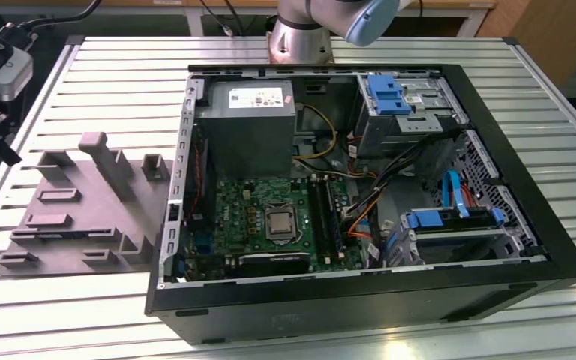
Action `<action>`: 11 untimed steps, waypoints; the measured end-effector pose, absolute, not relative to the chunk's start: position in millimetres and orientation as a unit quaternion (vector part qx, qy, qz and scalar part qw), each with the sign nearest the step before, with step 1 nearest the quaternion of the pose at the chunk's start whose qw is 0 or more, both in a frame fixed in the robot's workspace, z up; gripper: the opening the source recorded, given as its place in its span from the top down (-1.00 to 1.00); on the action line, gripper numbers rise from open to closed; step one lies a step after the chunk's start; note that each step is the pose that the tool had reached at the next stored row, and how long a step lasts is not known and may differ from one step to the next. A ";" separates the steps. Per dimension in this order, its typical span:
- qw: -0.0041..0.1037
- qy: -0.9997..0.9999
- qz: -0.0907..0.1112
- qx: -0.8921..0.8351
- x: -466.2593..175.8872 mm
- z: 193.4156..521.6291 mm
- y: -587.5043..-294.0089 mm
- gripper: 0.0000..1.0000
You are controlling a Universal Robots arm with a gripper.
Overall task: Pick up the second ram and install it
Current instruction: 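Pick up the second ram and move it above second insertion slot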
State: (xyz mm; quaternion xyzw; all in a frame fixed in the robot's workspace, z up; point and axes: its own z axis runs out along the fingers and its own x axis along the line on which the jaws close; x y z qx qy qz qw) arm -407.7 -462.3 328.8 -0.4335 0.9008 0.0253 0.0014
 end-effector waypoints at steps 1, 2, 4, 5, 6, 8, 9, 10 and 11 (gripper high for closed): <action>0.001 0.897 0.025 -0.441 -407.7 328.8 -462.3 0.79; 0.001 0.894 0.025 -0.448 -407.7 328.7 -462.3 0.79; 0.001 0.886 0.025 -0.462 -407.7 328.6 -462.2 0.79; 0.000 0.883 0.025 -0.469 -407.7 328.6 -462.2 0.79; 0.000 0.879 0.025 -0.476 -407.7 328.5 -462.2 0.79; 0.000 0.871 0.025 -0.490 -407.7 328.4 -462.2 0.79; 0.000 0.867 0.025 -0.498 -407.7 328.4 -462.2 0.79; -0.001 0.863 0.025 -0.504 -407.7 328.3 -462.3 0.79; -0.001 0.859 0.025 -0.511 -407.7 328.3 -462.3 0.79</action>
